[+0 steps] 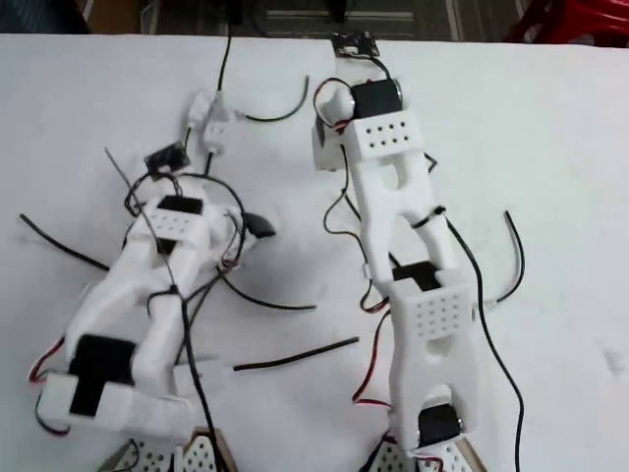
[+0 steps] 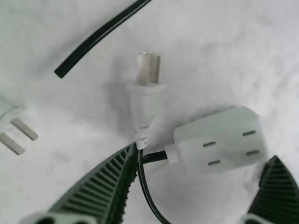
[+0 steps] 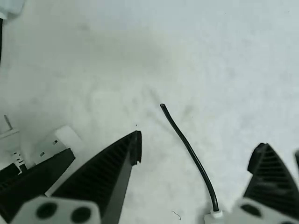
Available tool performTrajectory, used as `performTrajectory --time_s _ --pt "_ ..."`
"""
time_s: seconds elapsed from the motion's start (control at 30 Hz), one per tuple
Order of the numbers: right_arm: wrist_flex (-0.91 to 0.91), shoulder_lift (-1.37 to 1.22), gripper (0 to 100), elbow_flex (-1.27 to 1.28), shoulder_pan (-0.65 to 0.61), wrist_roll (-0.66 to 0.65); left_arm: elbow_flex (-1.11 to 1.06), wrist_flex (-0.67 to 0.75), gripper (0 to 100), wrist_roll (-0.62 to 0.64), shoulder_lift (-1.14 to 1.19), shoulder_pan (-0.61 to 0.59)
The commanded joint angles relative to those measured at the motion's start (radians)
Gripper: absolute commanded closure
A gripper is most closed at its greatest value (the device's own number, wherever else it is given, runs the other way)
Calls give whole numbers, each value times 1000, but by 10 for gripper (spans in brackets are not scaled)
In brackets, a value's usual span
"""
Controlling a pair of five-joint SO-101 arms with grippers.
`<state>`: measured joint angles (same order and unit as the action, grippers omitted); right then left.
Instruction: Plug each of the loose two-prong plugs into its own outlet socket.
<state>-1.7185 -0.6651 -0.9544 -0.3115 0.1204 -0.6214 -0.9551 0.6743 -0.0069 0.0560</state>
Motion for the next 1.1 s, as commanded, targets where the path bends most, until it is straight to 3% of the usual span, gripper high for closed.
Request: performTrajectory --time_s 0.0,0.37,0.6,1.07 --pt "7 24 637 -5 8 -12 100 -18 605 8 70 -38" --pt "13 -50 637 0 -1 -6 181 -49 605 2 91 -120" --pt "10 -53 637 8 -18 -5 120 110 605 0 153 -124" --pt "10 -54 637 9 -15 -3 117 114 605 2 173 -119"
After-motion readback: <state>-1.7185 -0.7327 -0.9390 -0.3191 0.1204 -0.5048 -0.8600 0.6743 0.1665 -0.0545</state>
